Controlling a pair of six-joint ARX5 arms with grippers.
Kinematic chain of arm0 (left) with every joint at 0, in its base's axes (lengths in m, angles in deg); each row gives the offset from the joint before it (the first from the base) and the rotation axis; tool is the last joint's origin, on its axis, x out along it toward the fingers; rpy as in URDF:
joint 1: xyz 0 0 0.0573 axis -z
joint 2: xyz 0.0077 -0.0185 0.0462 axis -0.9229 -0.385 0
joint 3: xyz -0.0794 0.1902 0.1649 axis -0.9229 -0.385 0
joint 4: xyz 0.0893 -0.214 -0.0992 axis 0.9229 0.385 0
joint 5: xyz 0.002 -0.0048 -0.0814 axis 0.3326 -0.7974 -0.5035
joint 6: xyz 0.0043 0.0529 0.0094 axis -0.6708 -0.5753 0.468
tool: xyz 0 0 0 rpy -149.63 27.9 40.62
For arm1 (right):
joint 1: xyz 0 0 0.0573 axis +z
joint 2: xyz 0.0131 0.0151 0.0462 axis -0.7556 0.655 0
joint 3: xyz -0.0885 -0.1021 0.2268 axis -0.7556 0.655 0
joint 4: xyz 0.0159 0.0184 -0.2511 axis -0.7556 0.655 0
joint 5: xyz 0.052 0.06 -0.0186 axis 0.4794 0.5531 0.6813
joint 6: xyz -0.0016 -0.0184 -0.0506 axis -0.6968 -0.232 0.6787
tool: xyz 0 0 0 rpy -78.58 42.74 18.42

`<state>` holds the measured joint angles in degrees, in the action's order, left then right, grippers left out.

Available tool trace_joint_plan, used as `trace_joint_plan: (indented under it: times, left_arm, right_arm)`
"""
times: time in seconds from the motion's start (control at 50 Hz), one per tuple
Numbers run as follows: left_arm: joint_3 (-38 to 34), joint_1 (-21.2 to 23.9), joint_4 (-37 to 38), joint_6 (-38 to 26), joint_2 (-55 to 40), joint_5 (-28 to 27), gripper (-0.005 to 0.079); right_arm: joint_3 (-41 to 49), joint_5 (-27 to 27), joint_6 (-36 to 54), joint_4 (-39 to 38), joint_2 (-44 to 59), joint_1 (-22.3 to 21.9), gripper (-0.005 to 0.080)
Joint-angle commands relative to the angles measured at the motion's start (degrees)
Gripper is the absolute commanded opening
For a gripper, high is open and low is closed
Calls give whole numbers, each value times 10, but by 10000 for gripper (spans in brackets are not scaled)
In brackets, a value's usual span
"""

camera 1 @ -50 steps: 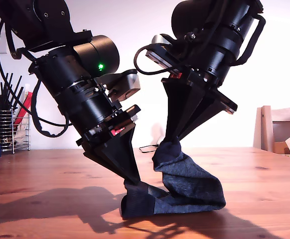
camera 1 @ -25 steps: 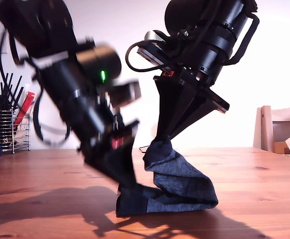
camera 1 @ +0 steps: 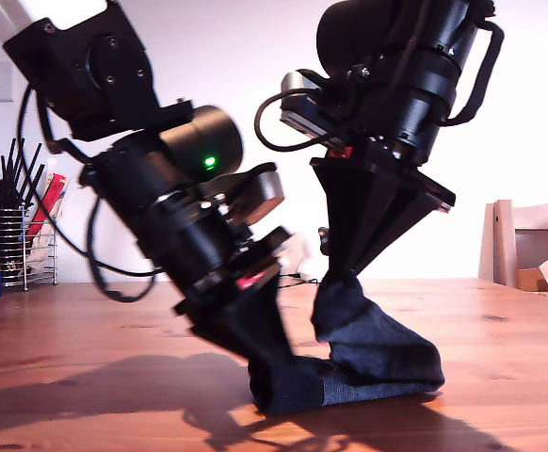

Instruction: Fold the socks in front of you. After folding them, place them to the right side.

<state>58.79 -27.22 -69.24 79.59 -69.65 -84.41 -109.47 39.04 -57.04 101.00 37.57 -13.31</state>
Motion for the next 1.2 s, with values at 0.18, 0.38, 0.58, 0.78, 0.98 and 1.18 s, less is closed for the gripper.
trace_joint_plan:
  times: [0.18, 0.38, 0.58, 0.78, 0.98, 1.18]
  left_arm:
    - [-10, 32, -25, 17, -19, -10, -19]
    - [-9, 18, -17, 17, -14, -9, -19]
    - [-9, -4, -14, 17, 17, -9, -19]
    - [-9, -8, -1, 17, 45, -7, -19]
    - [-9, -12, -1, 16, 77, 33, -19]
    - [-9, -20, 44, 9, 91, 94, -19]
  right_arm:
    - [6, -1, 4, 1, 12, -3, -13]
    - [6, 5, 4, -5, 12, -1, -13]
    - [6, 6, 4, -9, 12, -2, -13]
    - [6, 9, 4, -18, 12, -1, -13]
    - [6, 30, 3, -27, 12, 1, -13]
    - [6, 34, 3, -47, 12, 6, -13]
